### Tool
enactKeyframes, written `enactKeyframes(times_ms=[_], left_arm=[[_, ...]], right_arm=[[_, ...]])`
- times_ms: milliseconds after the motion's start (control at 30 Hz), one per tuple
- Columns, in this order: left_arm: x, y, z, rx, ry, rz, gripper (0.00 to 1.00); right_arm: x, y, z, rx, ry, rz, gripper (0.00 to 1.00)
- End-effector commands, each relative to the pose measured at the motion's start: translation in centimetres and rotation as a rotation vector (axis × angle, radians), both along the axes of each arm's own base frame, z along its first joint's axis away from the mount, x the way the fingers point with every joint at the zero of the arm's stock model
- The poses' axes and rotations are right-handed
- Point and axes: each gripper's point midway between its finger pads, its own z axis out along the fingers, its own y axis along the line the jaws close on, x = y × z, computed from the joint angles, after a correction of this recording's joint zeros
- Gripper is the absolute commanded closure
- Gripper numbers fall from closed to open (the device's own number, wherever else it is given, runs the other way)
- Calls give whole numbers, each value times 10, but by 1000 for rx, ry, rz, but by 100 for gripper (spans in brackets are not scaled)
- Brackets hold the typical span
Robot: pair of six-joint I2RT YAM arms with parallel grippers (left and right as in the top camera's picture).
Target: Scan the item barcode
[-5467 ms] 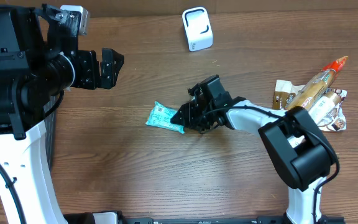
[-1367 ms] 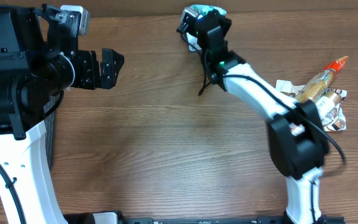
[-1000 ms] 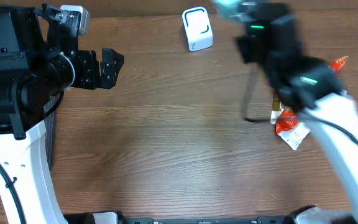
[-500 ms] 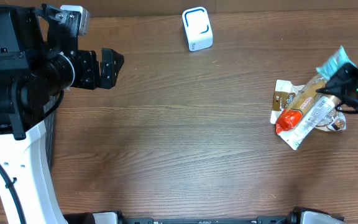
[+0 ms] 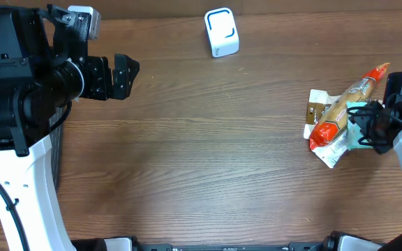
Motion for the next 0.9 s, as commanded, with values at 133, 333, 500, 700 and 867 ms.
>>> enactKeyframes(times_ms=[133,333,500,700,867], left_arm=[[1,0,2,12,-10,-12,0],[1,0,2,12,-10,-12,0],[1,0,2,12,-10,-12,0],[1,0,2,12,-10,-12,0],[1,0,2,12,-10,-12,0]], right_arm=[[10,30,9,118,-65,170,27],[24,49,53,137,-201,358,23],[17,86,129,128,-407,702,16],[-29,124,185,84,-523,983,13],[-70,138,203,52,-552,1028,0]])
